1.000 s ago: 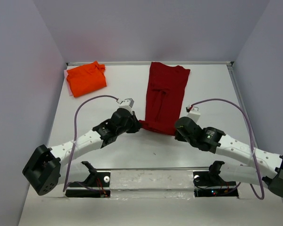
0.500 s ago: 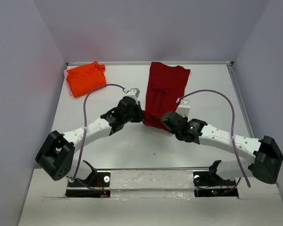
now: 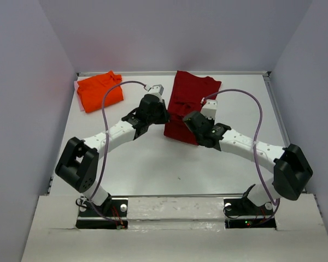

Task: Fold and stack the t-shirts
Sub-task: Fold the folded rectangular tshirt in 1/3 of the way

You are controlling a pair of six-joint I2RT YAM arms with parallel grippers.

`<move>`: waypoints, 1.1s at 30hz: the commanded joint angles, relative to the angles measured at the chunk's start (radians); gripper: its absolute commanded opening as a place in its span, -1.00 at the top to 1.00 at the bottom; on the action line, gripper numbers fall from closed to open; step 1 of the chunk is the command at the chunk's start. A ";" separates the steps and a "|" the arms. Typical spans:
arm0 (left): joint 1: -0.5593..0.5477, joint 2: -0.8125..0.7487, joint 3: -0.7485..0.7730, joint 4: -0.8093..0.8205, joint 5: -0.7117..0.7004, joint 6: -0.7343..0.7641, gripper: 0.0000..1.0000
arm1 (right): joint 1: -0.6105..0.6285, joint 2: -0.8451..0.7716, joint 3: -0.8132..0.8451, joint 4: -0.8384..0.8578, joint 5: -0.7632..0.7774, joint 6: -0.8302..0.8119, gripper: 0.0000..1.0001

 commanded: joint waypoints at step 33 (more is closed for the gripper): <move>0.110 0.516 0.469 0.085 0.158 0.088 1.00 | -0.193 0.425 0.271 0.187 0.138 -0.221 1.00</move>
